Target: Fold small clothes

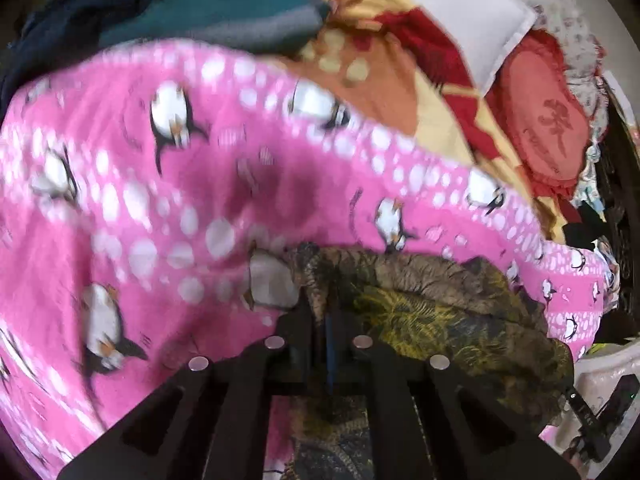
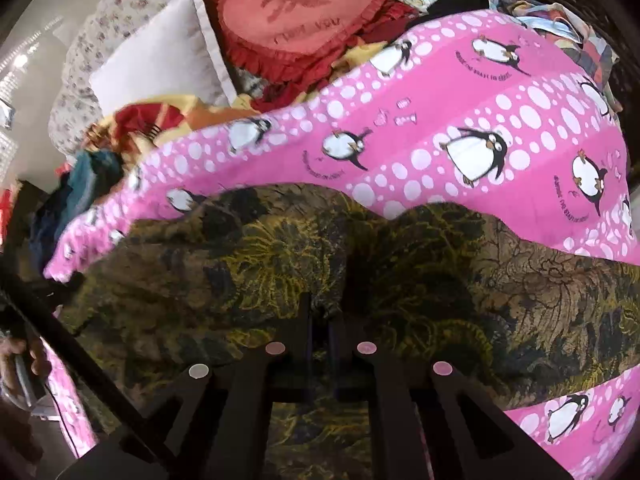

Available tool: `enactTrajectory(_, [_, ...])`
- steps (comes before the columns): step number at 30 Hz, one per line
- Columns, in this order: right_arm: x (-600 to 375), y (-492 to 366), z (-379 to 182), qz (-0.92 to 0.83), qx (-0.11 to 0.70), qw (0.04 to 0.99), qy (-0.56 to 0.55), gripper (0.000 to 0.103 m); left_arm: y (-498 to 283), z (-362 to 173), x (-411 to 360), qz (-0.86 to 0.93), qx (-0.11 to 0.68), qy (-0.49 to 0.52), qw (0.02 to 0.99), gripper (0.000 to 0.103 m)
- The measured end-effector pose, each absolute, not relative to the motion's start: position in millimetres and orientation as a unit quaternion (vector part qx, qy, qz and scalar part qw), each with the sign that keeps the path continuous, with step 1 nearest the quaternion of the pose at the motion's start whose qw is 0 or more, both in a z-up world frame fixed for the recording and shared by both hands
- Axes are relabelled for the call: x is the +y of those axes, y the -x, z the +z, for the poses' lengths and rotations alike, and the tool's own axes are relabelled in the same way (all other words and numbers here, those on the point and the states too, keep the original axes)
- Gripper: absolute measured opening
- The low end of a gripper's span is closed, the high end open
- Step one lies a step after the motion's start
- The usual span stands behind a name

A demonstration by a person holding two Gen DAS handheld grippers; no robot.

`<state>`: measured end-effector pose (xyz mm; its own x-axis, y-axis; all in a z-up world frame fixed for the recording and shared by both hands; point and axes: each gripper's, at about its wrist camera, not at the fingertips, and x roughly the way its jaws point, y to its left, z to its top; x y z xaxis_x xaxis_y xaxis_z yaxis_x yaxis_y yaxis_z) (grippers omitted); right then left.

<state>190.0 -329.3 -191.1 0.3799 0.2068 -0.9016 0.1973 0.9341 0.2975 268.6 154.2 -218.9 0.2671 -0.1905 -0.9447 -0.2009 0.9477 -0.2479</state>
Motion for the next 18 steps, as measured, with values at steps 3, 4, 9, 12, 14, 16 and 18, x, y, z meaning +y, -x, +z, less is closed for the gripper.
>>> enactTrajectory(3, [-325.2,-195.9,-188.3,0.015,0.555,0.809,-0.193,0.006,-275.9,-204.1,161.0,-0.004,0.594,0.136,0.793,0.005])
enactTrajectory(4, [-321.3,-198.3,-189.1,0.019,0.556,0.809,-0.191,0.006,-278.0,-203.3,164.6,0.0,0.594,0.131,0.794,0.005])
enactTrajectory(9, [-300.0,-205.9,-220.8,0.018,0.592,0.789,-0.162,0.006,-276.1,-227.8,179.0,0.027,0.617,0.127,0.777,0.005])
enactTrajectory(12, [-306.6,-205.3,-222.5,0.014,0.596,0.783,-0.175,0.007,-273.2,-230.5,185.2,0.029,0.619,0.155,0.769,0.01])
enactTrajectory(14, [-311.3,-201.1,-207.7,0.012,0.584,0.792,-0.176,0.01,-268.9,-219.1,190.1,0.027,0.616,0.165,0.77,0.023])
enactTrajectory(16, [-310.1,-194.6,-189.4,0.024,0.575,0.8,-0.166,0.017,-259.4,-198.5,190.2,0.015,0.605,0.161,0.78,0.044])
enactTrajectory(18, [-303.5,-187.5,-177.1,0.049,0.57,0.802,-0.171,0.024,-246.6,-177.4,184.3,0.004,0.592,0.145,0.793,0.056])
